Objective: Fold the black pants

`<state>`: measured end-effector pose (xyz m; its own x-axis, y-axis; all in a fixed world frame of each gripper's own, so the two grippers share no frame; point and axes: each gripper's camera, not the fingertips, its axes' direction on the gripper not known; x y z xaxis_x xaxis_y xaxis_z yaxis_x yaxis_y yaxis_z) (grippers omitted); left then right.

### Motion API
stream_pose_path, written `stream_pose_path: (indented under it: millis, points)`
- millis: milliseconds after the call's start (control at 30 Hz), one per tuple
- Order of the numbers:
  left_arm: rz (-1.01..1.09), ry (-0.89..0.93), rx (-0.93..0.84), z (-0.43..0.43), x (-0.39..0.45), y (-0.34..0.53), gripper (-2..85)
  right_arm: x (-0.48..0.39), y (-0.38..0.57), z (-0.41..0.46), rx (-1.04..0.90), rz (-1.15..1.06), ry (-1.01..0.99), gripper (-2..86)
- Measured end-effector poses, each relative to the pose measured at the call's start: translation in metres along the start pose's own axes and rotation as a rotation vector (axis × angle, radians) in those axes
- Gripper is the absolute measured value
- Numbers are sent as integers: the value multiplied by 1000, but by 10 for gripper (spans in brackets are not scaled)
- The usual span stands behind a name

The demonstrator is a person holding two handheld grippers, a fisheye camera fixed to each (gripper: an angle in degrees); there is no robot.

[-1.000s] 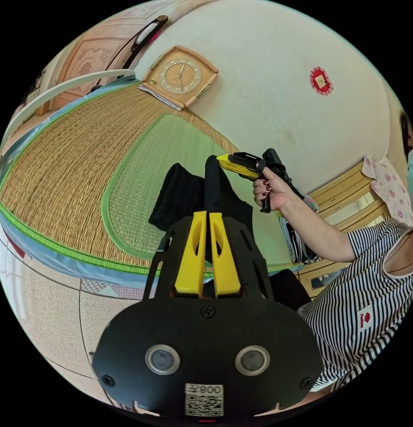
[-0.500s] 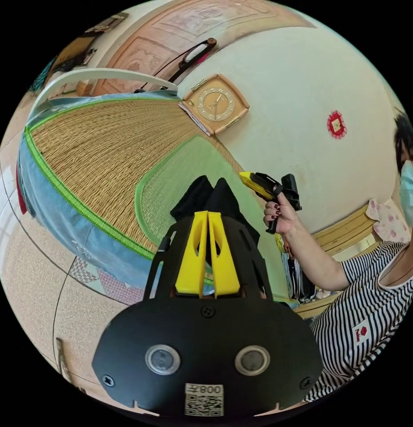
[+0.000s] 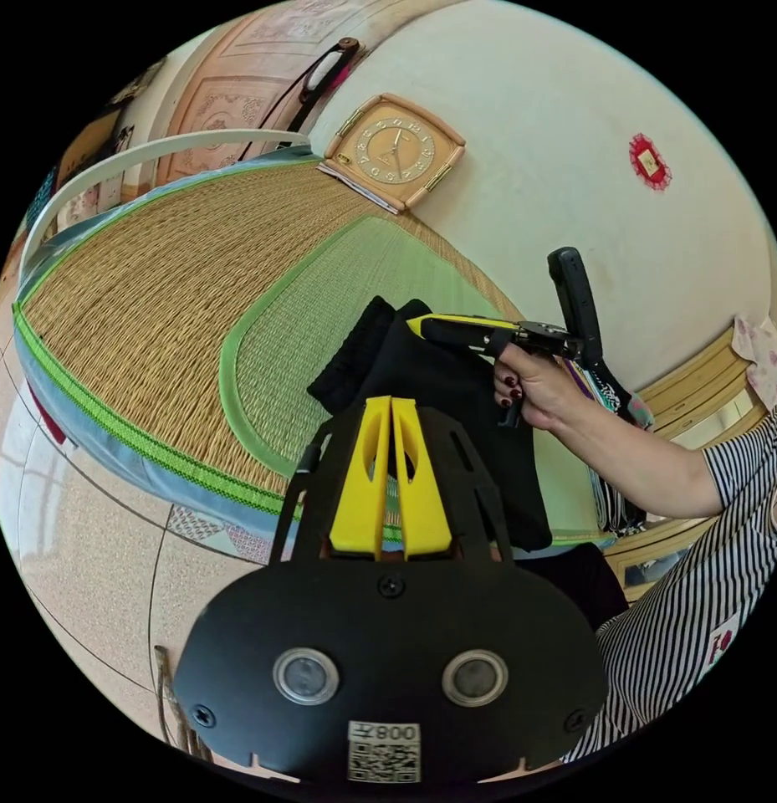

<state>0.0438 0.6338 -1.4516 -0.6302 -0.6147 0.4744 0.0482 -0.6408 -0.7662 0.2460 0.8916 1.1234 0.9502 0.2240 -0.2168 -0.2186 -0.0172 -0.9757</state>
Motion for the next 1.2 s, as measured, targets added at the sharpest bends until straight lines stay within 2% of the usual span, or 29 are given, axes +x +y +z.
stream_pose_path:
  millis: [100, 133, 200, 300, 467, 600, 667, 767, 833, 967, 1100, 1200]
  points:
    - [42, 51, 60, -9, 15, 0, 1, 6, -8, -13, -36, 41, -87, 1]
    - [73, 51, 84, -11, 23, 0, 1, 9, -8, -22, 13, 57, -116, 1]
    - [114, 20, 65, -6, 32, -1, 1, 16, -9, -26, 43, 106, -122, 1]
    - [92, -59, -60, 25, 30, -1, 1, 25, -17, 0, -68, 120, -131, 2]
    - [43, -13, -20, 21, 40, 1, 1, 33, -12, -27, -1, 134, -184, 1]
    - [73, -3, -19, 21, 58, 6, 1, 45, 46, -72, 98, 171, -227, 1]
    - [56, -46, -100, 38, 58, 9, 1, 51, 77, -76, 57, 211, -189, 1]
    - [19, 23, -80, 41, 56, 10, 1, 65, 124, -82, 16, 297, -183, 1]
    - [32, -2, -84, 40, 64, 9, 1, 74, 150, -90, 23, 349, -112, 1]
    - [34, -28, -102, 45, 78, 5, 0, 101, 173, -78, -6, 469, -64, 0]
    - [10, -5, -109, 45, 85, 1, 1, 126, 182, -61, 11, 551, -177, 0]
    - [35, -41, -96, 35, 108, -2, 1, 122, 184, -71, 47, 511, -159, 0]
